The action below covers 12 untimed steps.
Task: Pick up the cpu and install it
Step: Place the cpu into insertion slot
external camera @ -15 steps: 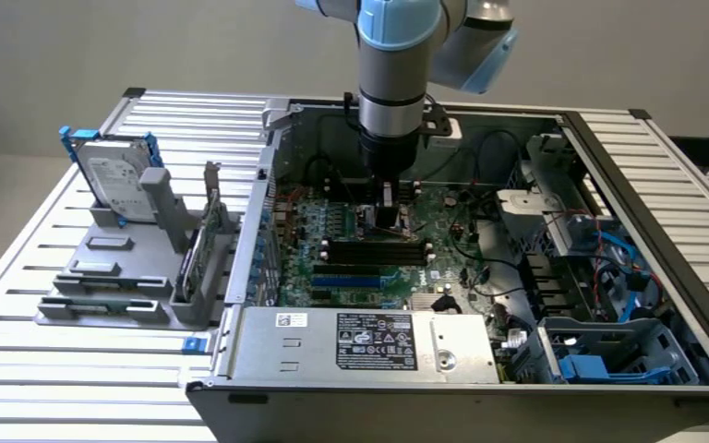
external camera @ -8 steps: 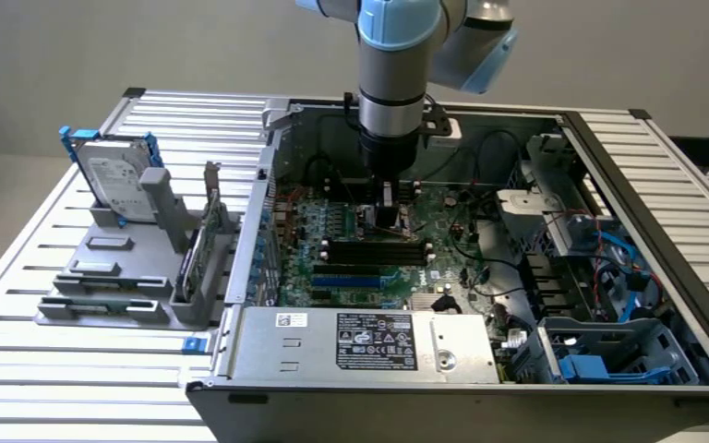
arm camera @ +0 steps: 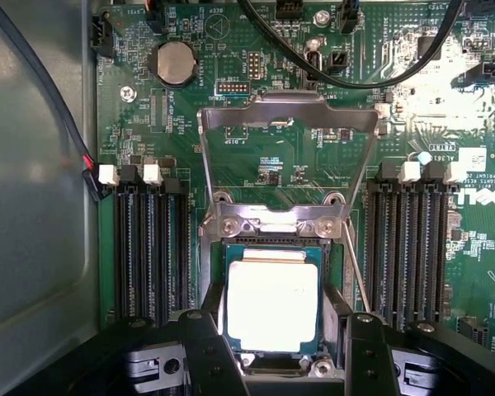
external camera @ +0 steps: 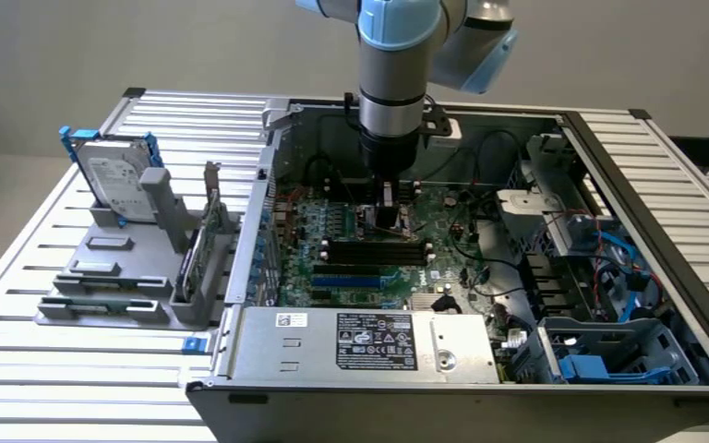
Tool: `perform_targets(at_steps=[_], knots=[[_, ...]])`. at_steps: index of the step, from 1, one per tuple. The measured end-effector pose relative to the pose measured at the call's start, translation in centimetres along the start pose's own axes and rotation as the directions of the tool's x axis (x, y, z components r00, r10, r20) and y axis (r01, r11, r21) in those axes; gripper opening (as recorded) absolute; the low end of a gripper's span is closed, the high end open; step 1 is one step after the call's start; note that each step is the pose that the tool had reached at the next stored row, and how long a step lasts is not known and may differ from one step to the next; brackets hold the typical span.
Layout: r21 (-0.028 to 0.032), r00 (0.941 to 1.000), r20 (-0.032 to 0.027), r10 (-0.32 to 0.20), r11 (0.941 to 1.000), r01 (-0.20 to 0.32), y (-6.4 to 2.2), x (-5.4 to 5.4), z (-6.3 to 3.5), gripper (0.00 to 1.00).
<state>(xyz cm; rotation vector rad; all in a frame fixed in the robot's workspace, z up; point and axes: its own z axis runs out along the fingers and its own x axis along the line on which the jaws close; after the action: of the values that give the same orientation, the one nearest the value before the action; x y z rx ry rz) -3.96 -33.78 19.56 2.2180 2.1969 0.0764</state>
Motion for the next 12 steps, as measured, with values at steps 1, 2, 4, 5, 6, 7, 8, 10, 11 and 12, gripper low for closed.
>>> perform_targets(at_steps=[1,2,4,5,6,7,8,10,11,12], knots=[[-0.0001,1.0000,0.0010,0.000,1.0000,0.000,0.00,0.00,0.01,0.55],[0.0000,1.0000,0.0020,0.000,1.0000,0.000,0.00,0.00,0.01,0.55],[0.0000,1.0000,0.0036,0.000,1.0000,0.000,0.00,0.00,0.02,0.55],[0.0000,1.0000,0.0042,0.000,1.0000,0.000,0.00,0.00,0.02,0.55],[-0.0001,1.0000,0.0045,0.000,1.0000,0.000,0.00,0.00,0.03,0.55],[0.0000,1.0000,0.0049,0.000,1.0000,0.000,0.00,0.00,0.03,0.55],[-0.0001,1.0000,0.0054,0.000,1.0000,0.000,0.00,0.00,0.03,0.55],[-0.0003,1.0000,0.0063,0.000,1.0000,0.000,0.00,0.01,0.04,0.55],[-0.0002,1.0000,0.0067,0.000,1.0000,0.000,0.00,0.02,0.04,0.56],[-0.0002,1.0000,0.0070,0.000,1.0000,0.000,0.00,0.02,0.04,0.56]])
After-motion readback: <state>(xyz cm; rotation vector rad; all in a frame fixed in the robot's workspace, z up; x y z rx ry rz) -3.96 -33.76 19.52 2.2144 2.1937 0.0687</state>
